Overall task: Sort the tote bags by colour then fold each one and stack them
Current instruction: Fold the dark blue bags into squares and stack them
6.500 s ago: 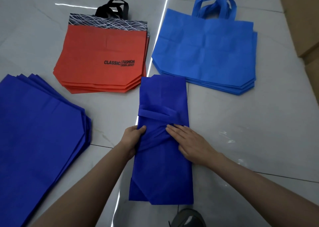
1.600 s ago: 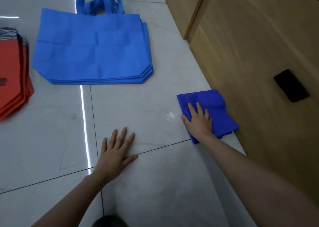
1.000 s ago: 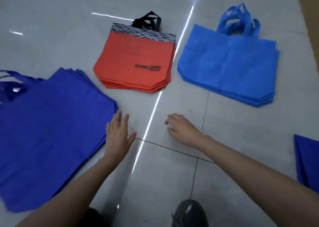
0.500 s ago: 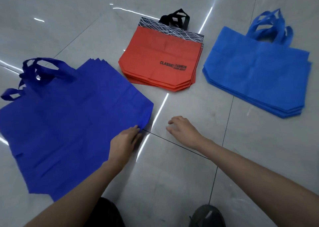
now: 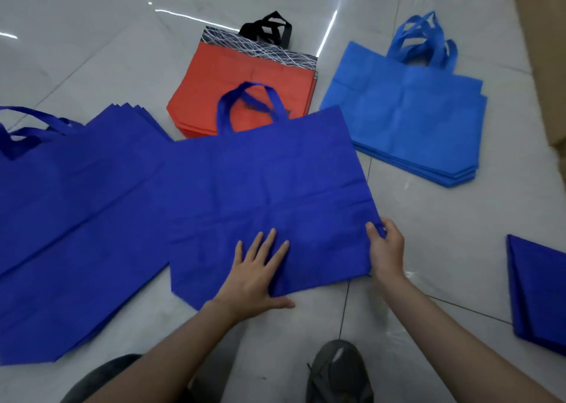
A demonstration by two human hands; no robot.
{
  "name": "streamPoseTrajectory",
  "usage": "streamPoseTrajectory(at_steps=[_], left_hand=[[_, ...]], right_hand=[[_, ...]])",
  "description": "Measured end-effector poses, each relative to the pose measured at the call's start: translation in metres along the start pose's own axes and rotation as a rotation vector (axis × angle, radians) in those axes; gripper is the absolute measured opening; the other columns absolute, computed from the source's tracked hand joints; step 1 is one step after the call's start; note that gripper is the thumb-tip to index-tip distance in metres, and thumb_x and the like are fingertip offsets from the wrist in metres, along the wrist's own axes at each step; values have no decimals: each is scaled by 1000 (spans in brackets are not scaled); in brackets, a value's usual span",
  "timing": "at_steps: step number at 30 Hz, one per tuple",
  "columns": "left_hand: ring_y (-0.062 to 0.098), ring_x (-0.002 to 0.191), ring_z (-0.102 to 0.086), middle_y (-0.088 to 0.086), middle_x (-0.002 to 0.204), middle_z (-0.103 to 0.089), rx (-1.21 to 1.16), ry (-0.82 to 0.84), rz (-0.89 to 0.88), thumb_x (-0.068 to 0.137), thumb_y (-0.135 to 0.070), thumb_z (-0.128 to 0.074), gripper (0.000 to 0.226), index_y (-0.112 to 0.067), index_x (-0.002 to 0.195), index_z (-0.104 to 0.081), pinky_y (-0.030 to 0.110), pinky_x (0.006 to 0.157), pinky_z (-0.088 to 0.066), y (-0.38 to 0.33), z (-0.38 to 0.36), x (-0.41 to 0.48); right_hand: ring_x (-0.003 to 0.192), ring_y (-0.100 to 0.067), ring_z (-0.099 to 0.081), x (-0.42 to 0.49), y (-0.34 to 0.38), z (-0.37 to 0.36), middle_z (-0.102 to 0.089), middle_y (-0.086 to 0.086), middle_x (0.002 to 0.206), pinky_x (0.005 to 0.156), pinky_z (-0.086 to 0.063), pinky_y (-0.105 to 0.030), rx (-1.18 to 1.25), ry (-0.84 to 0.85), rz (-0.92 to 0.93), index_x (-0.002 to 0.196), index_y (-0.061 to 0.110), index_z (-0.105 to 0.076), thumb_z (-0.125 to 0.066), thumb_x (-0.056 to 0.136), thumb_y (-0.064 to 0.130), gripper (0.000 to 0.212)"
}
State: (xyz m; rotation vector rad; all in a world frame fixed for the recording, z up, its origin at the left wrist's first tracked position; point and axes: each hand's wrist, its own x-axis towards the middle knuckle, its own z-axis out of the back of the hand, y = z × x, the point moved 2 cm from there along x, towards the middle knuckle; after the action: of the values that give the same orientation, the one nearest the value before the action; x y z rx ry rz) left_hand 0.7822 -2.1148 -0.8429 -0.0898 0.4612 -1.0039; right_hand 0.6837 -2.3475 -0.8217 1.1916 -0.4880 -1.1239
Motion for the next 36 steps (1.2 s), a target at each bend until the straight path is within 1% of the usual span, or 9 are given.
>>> streamPoseTrajectory(at_steps=[5, 8, 11, 15, 20, 25, 29, 32, 36], left_hand=[[12, 134, 30, -7, 146, 33, 5, 50, -1, 55, -93, -19, 112, -33, 138, 24, 42, 106, 21, 5, -10, 4], [9, 138, 20, -11, 149, 23, 2, 21, -72, 62, -90, -12, 101, -35, 144, 11, 42, 112, 14, 10, -9, 8], [17, 143, -6, -4, 156, -7, 23, -54, -133, 73, -86, -13, 93, -31, 148, -18, 45, 112, -3, 12, -9, 10], [25, 136, -36, 3, 147, -39, -28, -105, -114, 87, -75, -9, 81, -23, 132, -53, 48, 107, -25, 8, -2, 11], [14, 138, -32, -6, 148, -37, -66, -48, -127, 72, -85, 5, 102, -26, 133, -52, 34, 112, -22, 13, 26, 14], [14, 137, -32, -7, 146, -40, 26, -82, -256, 83, -64, -35, 69, -24, 138, -46, 37, 114, -13, 55, 44, 0], [15, 131, -41, -6, 138, -50, -277, -255, -14, 86, -6, -51, 50, -23, 133, -51, 34, 111, -26, 75, 62, -1], [17, 92, -62, 2, 108, -67, -531, -307, 135, 95, -10, -50, 31, -20, 122, -59, 32, 81, -50, 67, 71, 11], [5, 61, -51, -8, 79, -58, -664, -327, 158, 98, -15, -43, 23, -28, 113, -54, 15, 58, -40, 59, 74, 21]], right_hand=[[85, -25, -61, -5, -38, 45, -65, -13, 99, 77, -51, -39, 3, -115, -162, 98, 3, -58, -52, 94, 10, 10], [96, -30, -58, -12, -38, 57, -60, -12, 109, 76, -44, -35, -329, -174, -69, 109, 4, -55, -56, 91, 12, 19], [119, -33, -44, -18, -31, 51, -44, -16, 133, 100, -35, -47, -855, -101, 531, 131, 6, -43, -63, 86, 25, 53], [131, -21, -40, -38, -46, 24, -45, -2, 143, 109, -33, -45, -1117, 549, 1098, 136, 20, -45, -39, 86, 61, 64], [101, -26, -67, -34, -45, 23, -70, -8, 110, 75, -58, -40, -1031, 458, 1019, 105, 9, -71, -42, 77, 14, 41], [69, -25, -71, -16, -21, 43, -73, -8, 90, 46, -56, -33, -930, 416, 909, 101, 6, -70, -44, 76, 3, 36], [72, -28, -69, 0, -8, 59, -72, -7, 96, 57, -57, -38, -851, 479, 793, 110, 7, -65, -65, 79, -7, 34], [86, -17, -67, 14, -1, 79, -71, 5, 102, 74, -52, -30, -823, 448, 655, 111, 17, -67, -67, 84, 10, 28], [109, -12, -59, 41, 0, 117, -65, 3, 117, 92, -38, -14, -598, 376, 322, 118, 18, -66, -68, 79, -2, 44]])
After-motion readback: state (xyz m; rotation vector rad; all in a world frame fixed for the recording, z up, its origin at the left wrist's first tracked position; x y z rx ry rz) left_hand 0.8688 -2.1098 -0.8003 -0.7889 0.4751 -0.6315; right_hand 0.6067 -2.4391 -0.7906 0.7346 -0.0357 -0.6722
